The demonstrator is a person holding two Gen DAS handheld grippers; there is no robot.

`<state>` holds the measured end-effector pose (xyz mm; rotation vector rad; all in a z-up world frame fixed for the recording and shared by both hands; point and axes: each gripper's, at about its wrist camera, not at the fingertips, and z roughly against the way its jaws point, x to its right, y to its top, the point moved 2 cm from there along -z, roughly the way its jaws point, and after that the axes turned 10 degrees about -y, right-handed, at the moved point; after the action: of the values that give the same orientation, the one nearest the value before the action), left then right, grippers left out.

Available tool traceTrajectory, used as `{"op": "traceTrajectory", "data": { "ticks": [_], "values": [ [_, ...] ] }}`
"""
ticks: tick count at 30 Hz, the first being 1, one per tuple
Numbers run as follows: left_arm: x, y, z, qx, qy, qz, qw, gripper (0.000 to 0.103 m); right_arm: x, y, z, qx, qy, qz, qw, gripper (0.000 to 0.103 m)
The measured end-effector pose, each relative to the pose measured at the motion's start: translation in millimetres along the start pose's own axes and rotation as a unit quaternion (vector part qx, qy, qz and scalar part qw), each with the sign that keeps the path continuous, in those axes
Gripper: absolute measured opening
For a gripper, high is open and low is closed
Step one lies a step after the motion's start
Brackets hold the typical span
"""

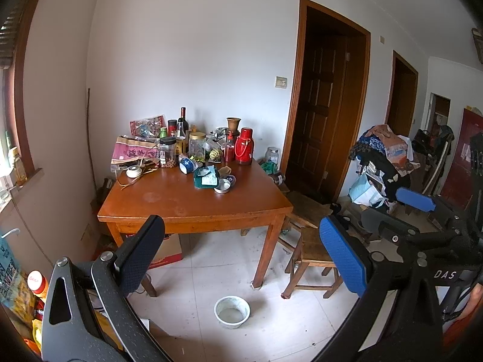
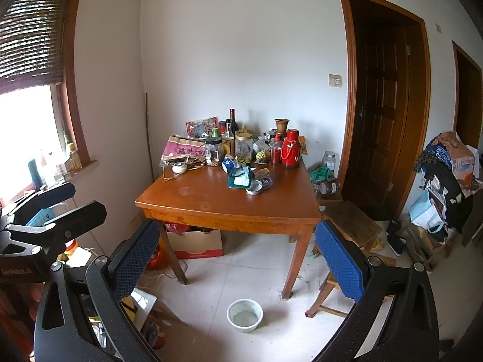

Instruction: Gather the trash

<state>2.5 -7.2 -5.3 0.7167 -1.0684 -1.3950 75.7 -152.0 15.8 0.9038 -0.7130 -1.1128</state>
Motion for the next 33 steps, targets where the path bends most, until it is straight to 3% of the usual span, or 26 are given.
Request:
{"op": "traceTrajectory", "data": {
  "ticks": [19,33],
  "values": [
    [1.8,2.6,-14.7,-0.006,0.013,0.011,0.9998,0.103,2.1,-0.4,-5.4,0.000,0.007,-0.003,1.000,0.103],
    [20.6,9.8,-65.8,-0.022,0.025,0.023,0.9992,0.103,29.4,4.1,-29.9,-0.006,0.010,-0.016,1.000,0.103]
  ]
}}
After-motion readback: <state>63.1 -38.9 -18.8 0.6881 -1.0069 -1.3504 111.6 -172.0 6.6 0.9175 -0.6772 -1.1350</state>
